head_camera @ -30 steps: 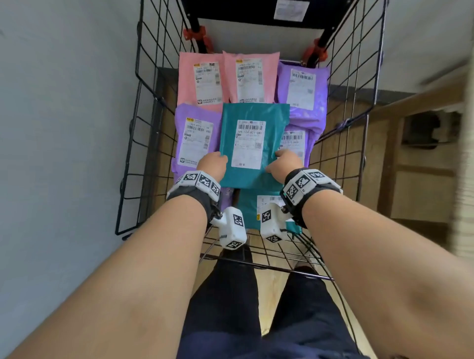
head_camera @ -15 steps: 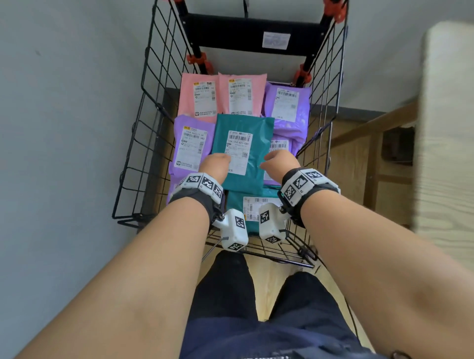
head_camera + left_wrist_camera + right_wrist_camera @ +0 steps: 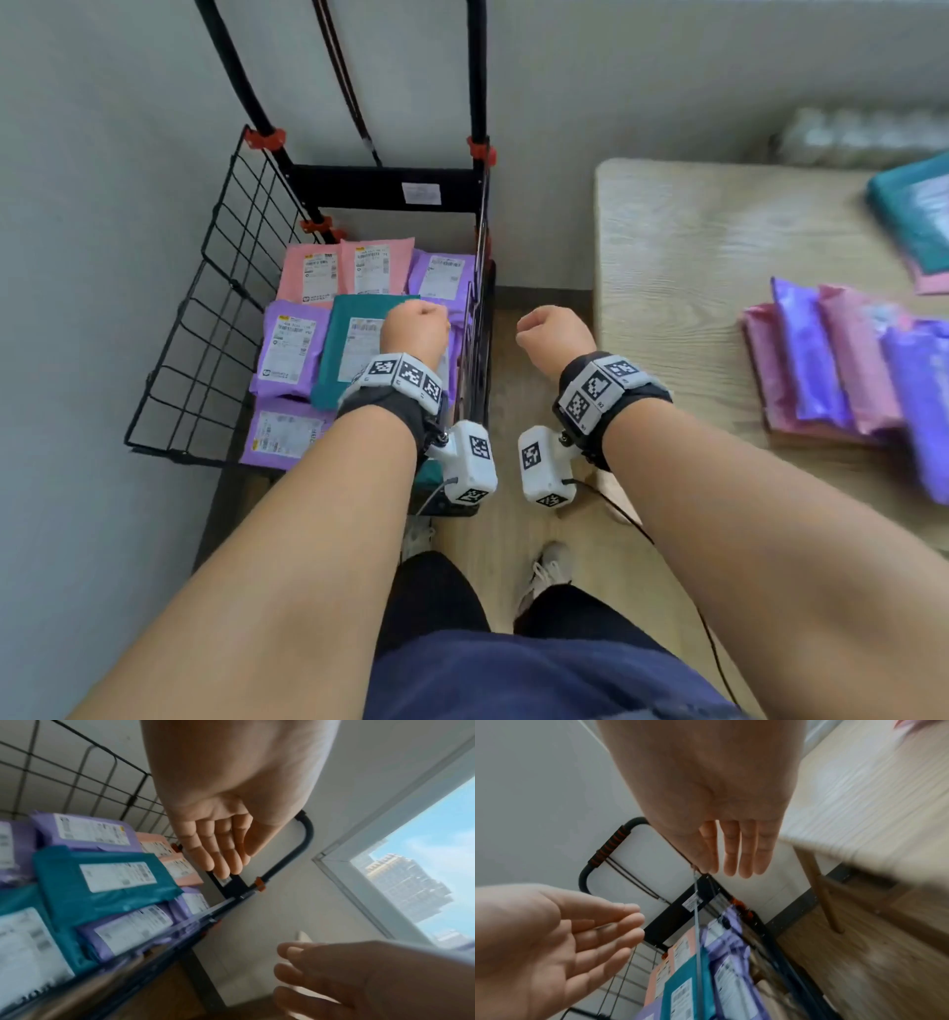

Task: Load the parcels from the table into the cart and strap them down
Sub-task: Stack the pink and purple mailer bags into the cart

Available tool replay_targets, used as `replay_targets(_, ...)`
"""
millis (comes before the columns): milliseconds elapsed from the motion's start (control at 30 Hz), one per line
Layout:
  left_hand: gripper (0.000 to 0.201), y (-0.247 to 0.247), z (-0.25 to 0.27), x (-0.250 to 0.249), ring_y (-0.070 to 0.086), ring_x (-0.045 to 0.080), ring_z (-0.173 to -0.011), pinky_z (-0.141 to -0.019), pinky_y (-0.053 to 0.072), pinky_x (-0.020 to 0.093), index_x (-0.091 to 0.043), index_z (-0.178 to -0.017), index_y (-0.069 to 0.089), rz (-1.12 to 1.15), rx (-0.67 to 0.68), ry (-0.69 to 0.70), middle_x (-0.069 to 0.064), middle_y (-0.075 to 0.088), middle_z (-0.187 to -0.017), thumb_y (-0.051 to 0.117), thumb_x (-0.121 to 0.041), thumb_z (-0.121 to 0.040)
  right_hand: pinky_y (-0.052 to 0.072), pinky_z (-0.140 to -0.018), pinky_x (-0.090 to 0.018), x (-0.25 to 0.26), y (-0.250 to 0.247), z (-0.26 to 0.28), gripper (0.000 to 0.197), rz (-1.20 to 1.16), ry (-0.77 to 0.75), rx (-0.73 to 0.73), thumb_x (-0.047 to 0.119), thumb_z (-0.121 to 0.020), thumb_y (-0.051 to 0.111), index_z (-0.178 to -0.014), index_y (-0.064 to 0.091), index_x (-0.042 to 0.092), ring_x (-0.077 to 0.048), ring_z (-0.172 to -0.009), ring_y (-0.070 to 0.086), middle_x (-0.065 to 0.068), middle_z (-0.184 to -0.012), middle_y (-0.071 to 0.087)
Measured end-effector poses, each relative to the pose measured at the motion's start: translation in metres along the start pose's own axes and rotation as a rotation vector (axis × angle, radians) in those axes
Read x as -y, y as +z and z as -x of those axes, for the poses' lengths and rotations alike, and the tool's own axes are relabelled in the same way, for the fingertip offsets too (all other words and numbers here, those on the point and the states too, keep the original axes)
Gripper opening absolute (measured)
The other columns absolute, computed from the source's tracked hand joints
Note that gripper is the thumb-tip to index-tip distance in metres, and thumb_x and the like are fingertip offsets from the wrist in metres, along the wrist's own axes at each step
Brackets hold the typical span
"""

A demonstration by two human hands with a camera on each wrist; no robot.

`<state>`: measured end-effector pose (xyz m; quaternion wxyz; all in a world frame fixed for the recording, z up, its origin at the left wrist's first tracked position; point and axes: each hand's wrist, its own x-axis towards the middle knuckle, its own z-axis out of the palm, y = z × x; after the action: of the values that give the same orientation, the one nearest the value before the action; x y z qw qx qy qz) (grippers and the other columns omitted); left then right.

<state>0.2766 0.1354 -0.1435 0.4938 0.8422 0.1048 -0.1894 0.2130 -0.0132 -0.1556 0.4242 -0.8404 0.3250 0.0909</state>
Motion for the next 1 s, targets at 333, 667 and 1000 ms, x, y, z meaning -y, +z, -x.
replay_targets(333, 0.028, 0.114, 0.073, -0.075, 0.056, 0.015, -0.059, -0.064, 0.045, 0.023, -0.022, -0.068, 0.06, 0.017, 0.307, 0.167, -0.003, 0.063, -0.068, 0.046, -0.006, -0.086, 0.048, -0.084, -0.027, -0.1, -0.118, 0.041, 0.025, -0.098, 0.244, -0.264, 0.012, -0.088, 0.055, -0.109, 0.067, 0.018, -0.023, -0.099, 0.063, -0.004, -0.106, 0.069)
replay_targets(667, 0.025, 0.224, 0.142, -0.096, 0.068, 0.028, -0.085, -0.083, 0.054, 0.037, -0.024, -0.067, 0.062, -0.213, 0.584, 0.307, 0.003, 0.071, -0.08, 0.049, -0.008, -0.081, 0.045, -0.092, -0.029, -0.188, -0.207, 0.09, 0.031, -0.2, 0.416, -0.539, 0.005, -0.088, 0.049, -0.113, 0.066, 0.013, -0.025, -0.108, 0.059, -0.008, -0.113, 0.065)
replay_targets(1000, 0.026, 0.363, 0.212, -0.115, 0.065, 0.024, -0.102, -0.093, 0.05, 0.033, -0.014, -0.1, 0.07, -0.38, 0.58, 0.36, 0.01, 0.071, -0.106, 0.051, -0.004, -0.084, 0.04, -0.096, -0.028, -0.305, -0.303, 0.081, 0.035, -0.176, 0.515, -0.534, 0.006, -0.088, 0.05, -0.121, 0.062, 0.01, -0.029, -0.12, 0.054, -0.012, -0.128, 0.061)
